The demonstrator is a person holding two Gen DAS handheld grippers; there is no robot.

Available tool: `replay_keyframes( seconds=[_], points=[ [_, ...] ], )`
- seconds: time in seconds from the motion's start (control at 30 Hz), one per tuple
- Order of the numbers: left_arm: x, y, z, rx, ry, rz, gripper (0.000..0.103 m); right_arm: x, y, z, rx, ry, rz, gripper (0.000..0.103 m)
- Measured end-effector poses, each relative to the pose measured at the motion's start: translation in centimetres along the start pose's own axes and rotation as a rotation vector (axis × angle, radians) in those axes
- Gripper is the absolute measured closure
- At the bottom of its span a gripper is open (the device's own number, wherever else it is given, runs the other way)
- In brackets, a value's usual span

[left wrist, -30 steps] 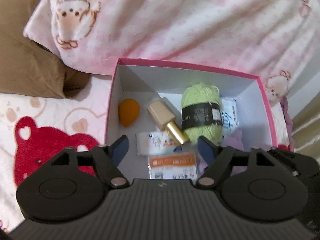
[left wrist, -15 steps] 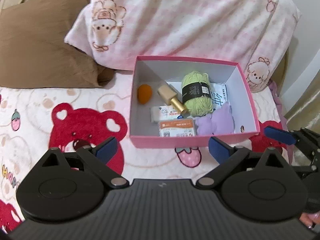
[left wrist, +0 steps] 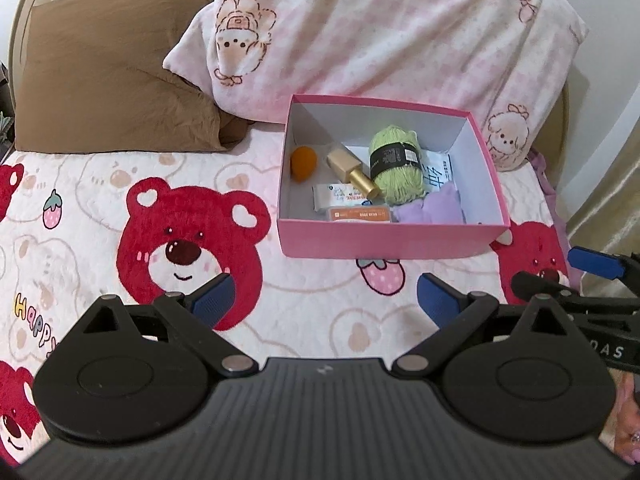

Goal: Organize objects

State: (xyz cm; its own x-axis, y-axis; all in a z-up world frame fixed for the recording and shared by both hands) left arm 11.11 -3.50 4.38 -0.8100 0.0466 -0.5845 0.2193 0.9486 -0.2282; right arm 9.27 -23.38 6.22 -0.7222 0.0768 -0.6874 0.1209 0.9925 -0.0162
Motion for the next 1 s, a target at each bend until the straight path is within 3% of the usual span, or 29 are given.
replay_keyframes(
  seconds=[1.0],
  points=[
    [1.5, 0.6, 0.9, -0.019, 0.034, 0.010, 0.004, 1.6, -1.6, 1.6, 0.168, 0.144, 0.056, 0.011]
  ],
)
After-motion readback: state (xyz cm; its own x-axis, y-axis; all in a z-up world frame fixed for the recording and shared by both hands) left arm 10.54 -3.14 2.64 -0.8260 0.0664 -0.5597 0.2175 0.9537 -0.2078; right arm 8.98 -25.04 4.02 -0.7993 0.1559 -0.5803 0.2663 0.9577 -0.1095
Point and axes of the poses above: each gripper's, at about its wrist camera, not at the fingertips, and z roughly the way its jaws point, y to its left, x to its underside, the point moved 7 cm from there along z, roughly the way its jaws point, and after that the axes turned 8 degrees about x, right-handed, at the moved point
